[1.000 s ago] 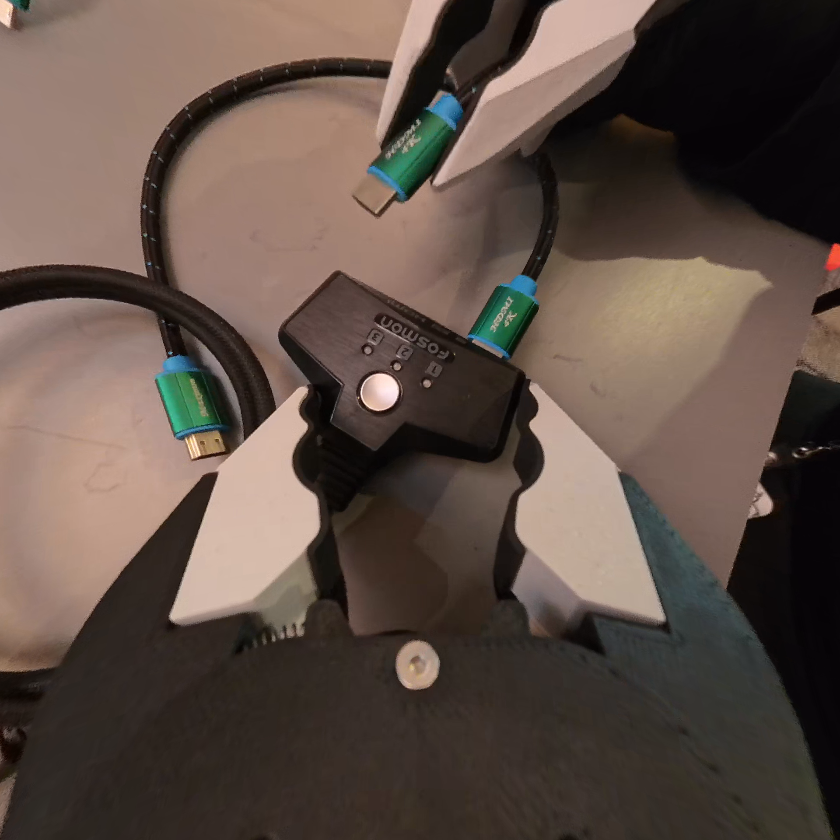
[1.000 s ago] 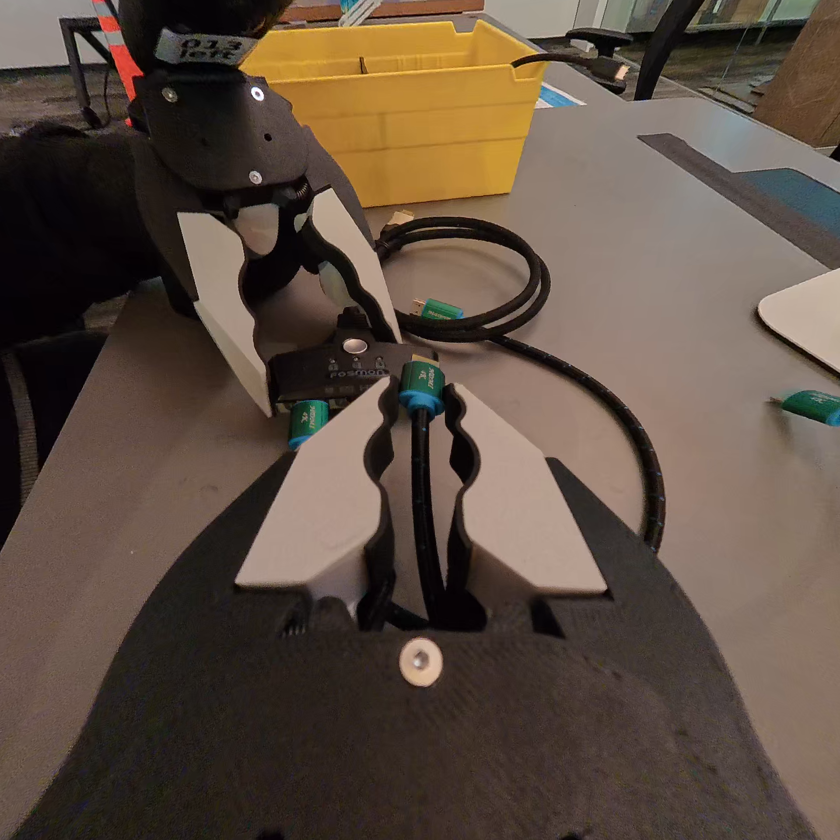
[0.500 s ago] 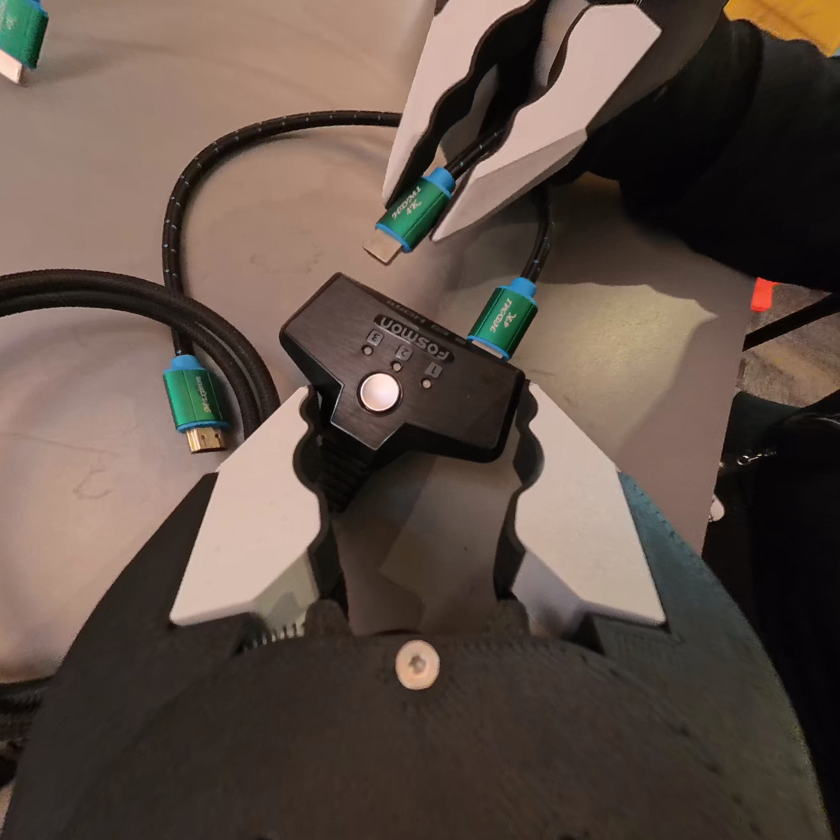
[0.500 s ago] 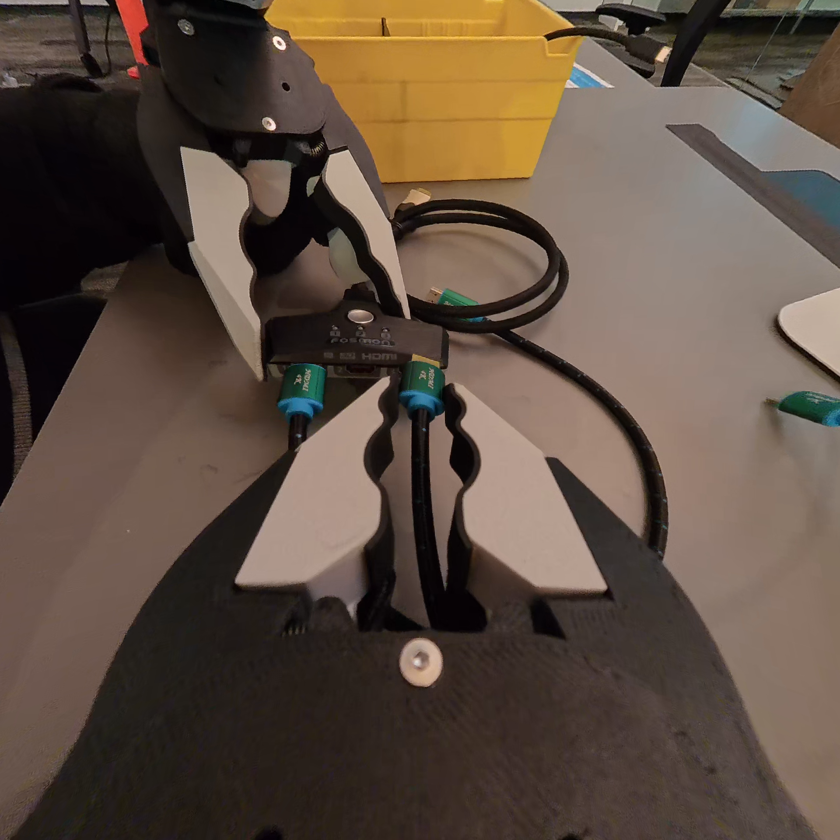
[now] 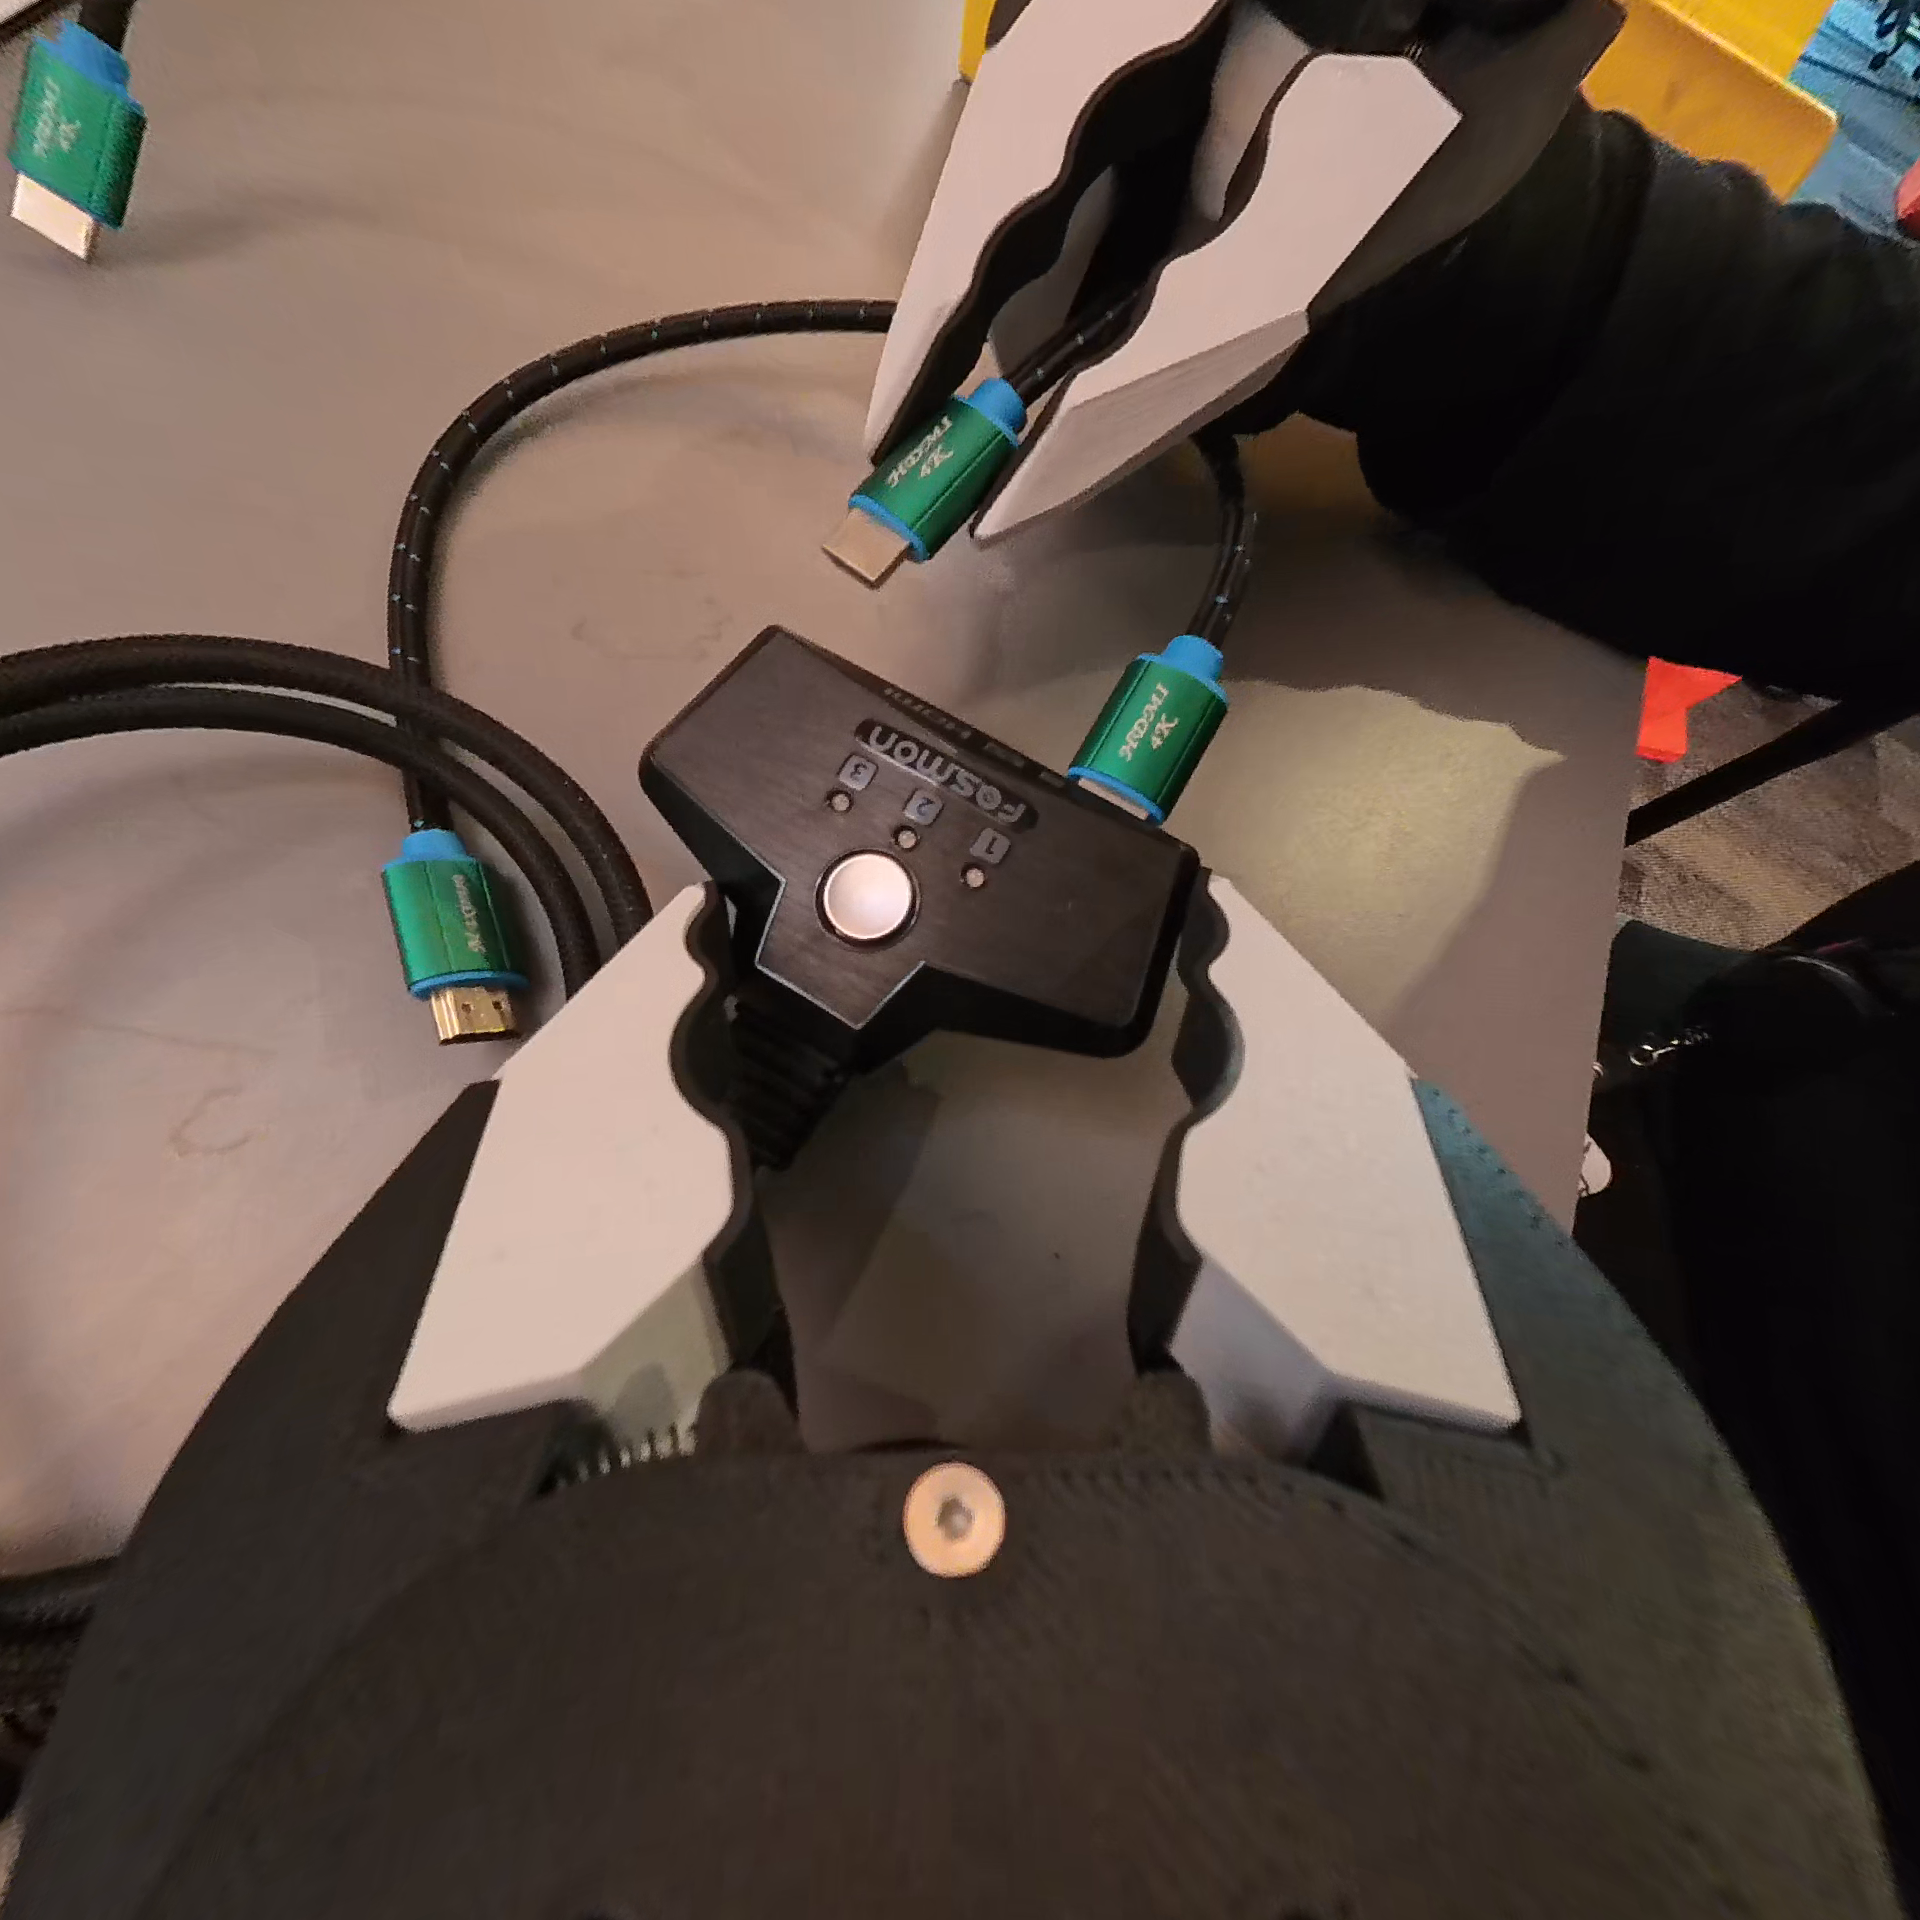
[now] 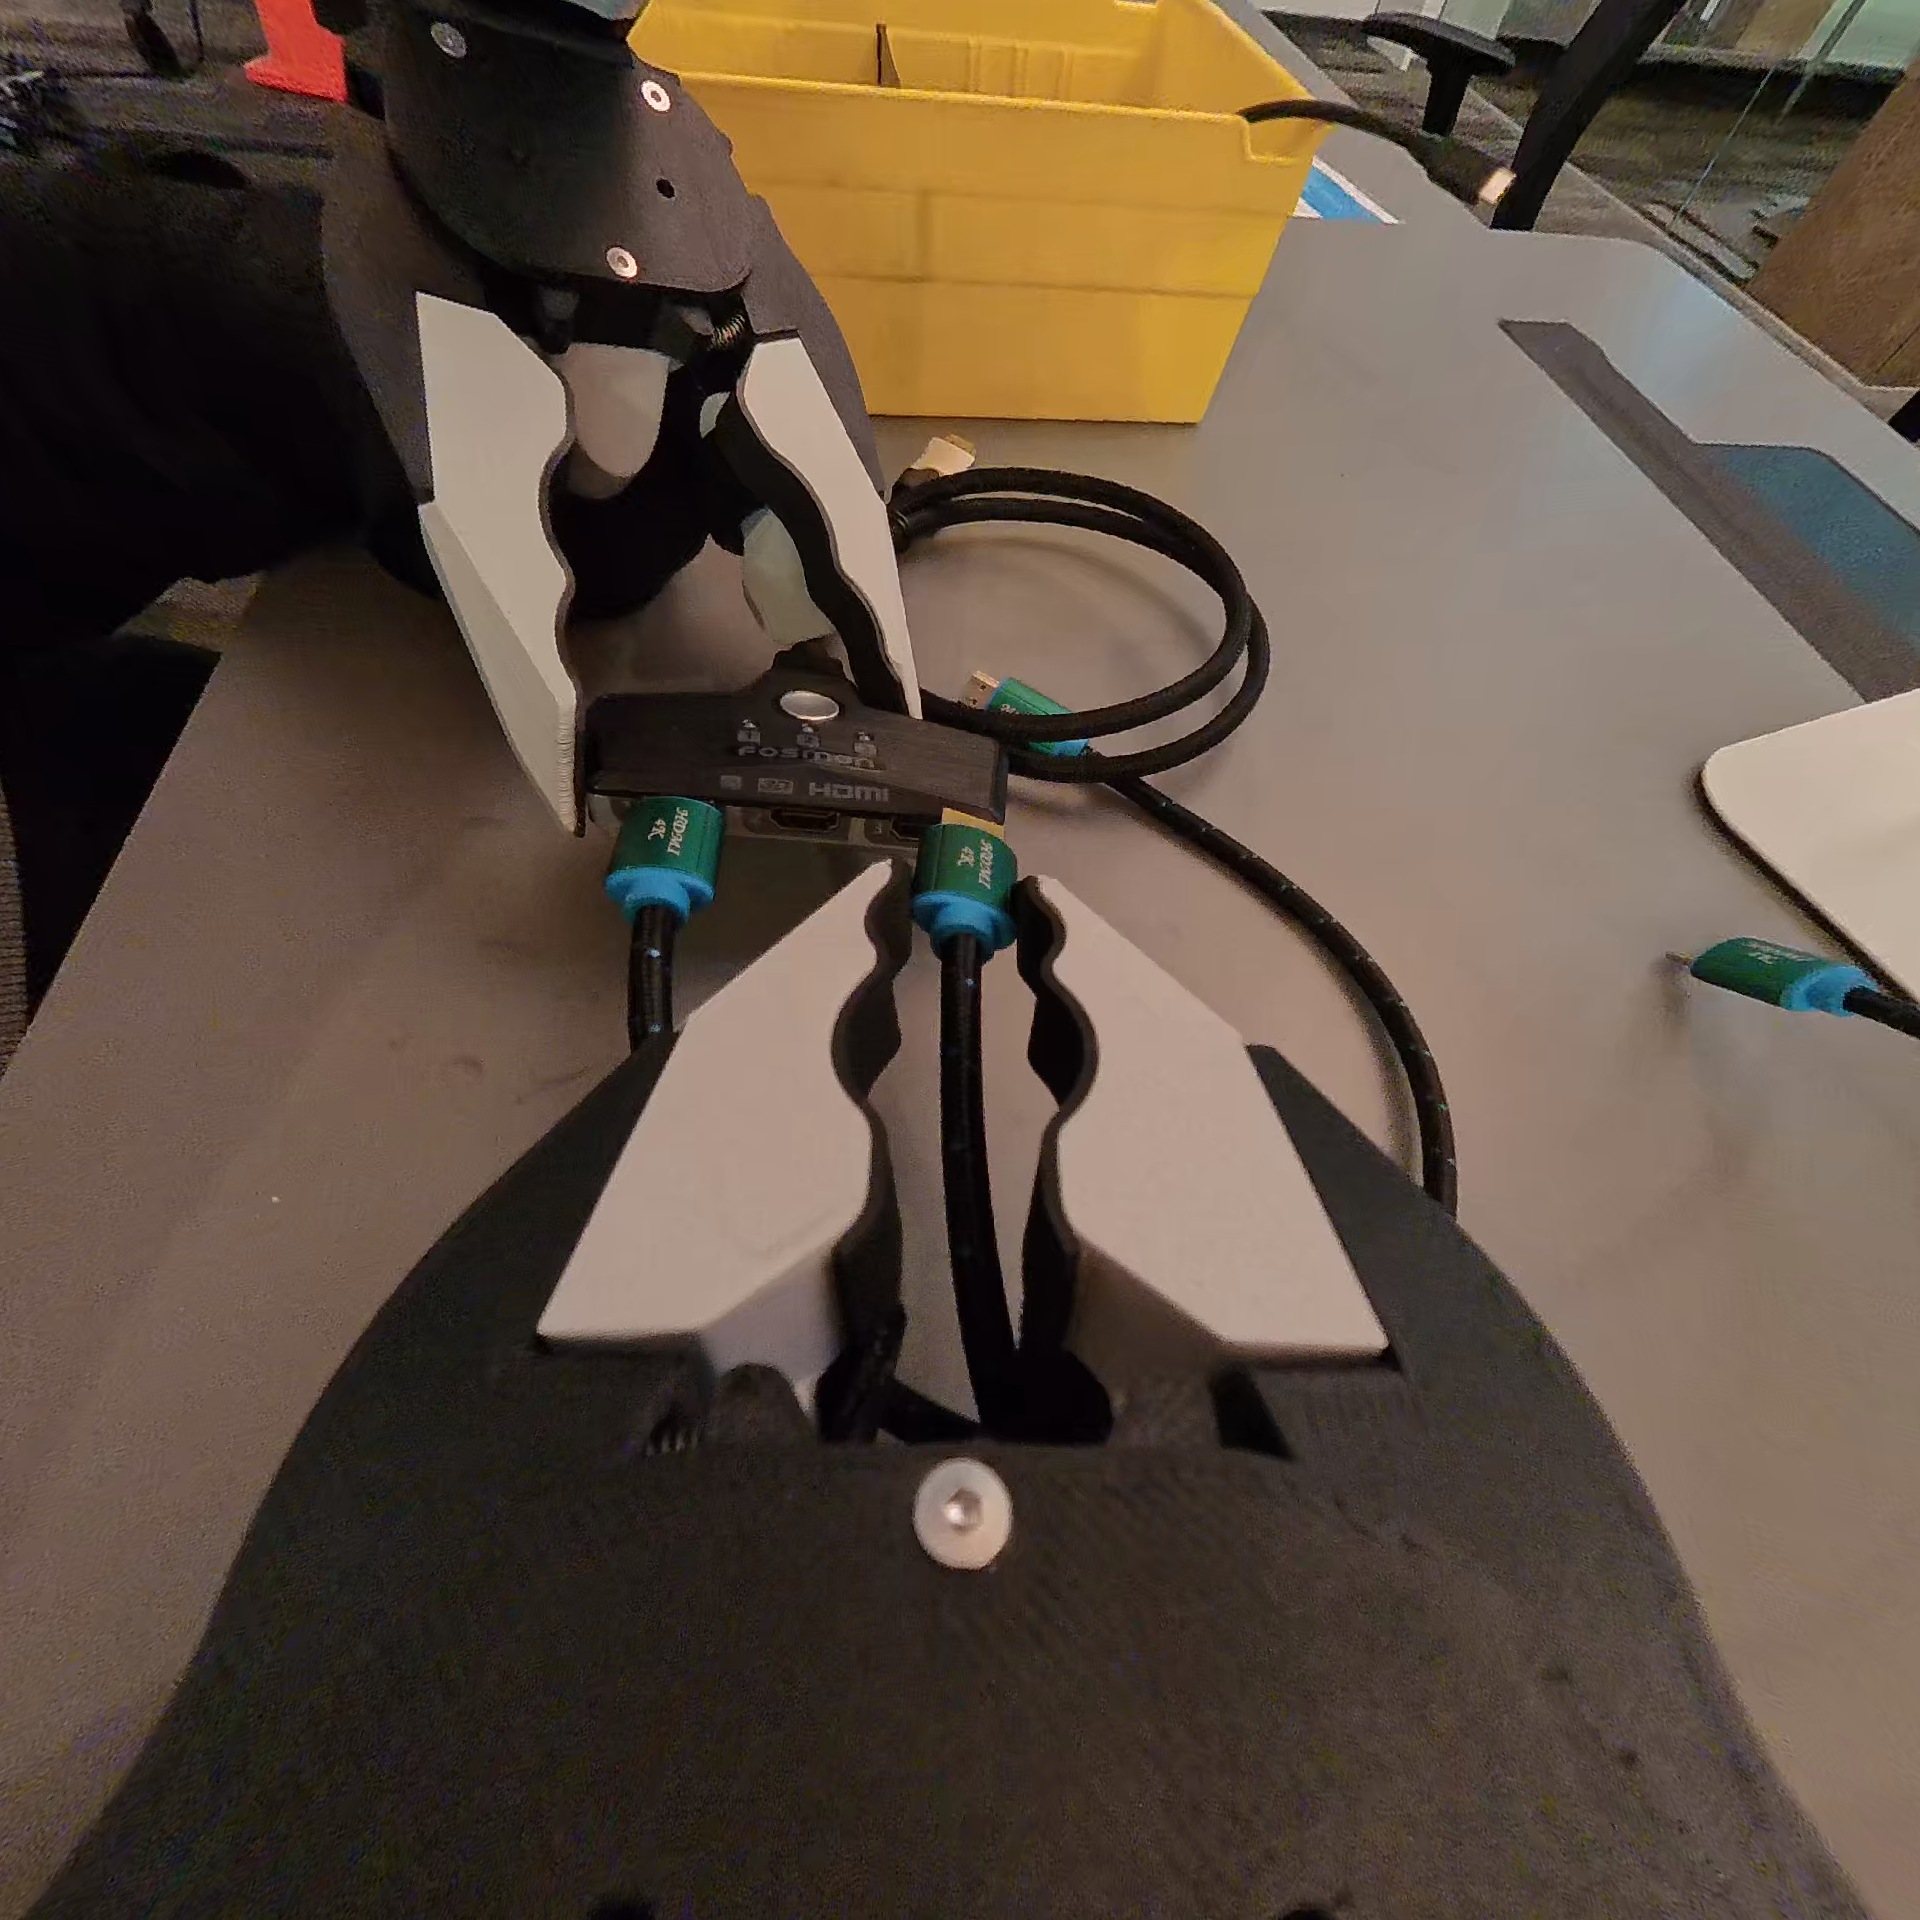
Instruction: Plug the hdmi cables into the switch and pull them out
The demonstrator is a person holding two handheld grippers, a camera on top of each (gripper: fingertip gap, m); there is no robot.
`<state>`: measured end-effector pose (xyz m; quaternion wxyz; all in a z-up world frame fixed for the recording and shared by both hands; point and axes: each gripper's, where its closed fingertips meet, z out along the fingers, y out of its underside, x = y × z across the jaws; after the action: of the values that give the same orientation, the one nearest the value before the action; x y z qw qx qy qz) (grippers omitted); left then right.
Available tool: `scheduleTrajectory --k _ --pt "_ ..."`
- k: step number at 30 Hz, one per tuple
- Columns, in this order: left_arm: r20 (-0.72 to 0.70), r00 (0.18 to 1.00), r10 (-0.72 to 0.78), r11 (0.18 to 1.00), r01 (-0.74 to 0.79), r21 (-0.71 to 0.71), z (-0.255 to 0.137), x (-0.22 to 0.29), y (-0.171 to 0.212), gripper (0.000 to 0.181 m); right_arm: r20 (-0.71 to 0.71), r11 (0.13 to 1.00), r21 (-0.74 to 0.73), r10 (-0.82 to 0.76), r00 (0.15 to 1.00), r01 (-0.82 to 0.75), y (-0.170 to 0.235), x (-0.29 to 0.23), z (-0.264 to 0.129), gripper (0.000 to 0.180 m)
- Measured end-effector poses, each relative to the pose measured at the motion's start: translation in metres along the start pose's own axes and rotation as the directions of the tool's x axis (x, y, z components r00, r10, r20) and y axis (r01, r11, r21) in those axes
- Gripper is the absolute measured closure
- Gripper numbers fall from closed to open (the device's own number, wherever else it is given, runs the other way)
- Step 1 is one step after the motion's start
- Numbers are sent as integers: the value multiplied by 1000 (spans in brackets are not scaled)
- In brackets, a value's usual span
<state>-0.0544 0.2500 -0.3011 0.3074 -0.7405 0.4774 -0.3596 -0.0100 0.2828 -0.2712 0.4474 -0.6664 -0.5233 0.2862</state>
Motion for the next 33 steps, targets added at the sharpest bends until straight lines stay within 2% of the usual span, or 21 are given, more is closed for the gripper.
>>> scheduleTrajectory --k 7,21,24,26,29,31,33 --pt "-12 1000 -9 1000 9 18 -2 0 -2 96 -14 999 37 1 1000 -1 -13 2 -7 162" --pt "-82 997 -10 997 16 80 -10 6 -7 97 -18 995 -4 -99 995 99 -24 3 -7 162" --pt "-85 996 -15 996 23 90 -11 6 -9 97 -16 998 -15 -65 998 65 -26 10 -4 162" --pt "-77 997 -2 996 9 91 -11 7 -8 97 -61 996 -60 -73 995 69 -21 20 -4 162" --pt "-78 997 25 997 -19 80 -10 10 -7 97 -121 961 -198 -217 969 191 -4 28 0 162" --pt "-67 997 35 997 -30 78 -9 9 -6 97 -86 962 -160 -238 968 222 -7 17 6 162" --pt "-60 998 34 996 -29 84 -10 8 -7 97 -53 976 -115 -195 979 188 -6 11 7 162"
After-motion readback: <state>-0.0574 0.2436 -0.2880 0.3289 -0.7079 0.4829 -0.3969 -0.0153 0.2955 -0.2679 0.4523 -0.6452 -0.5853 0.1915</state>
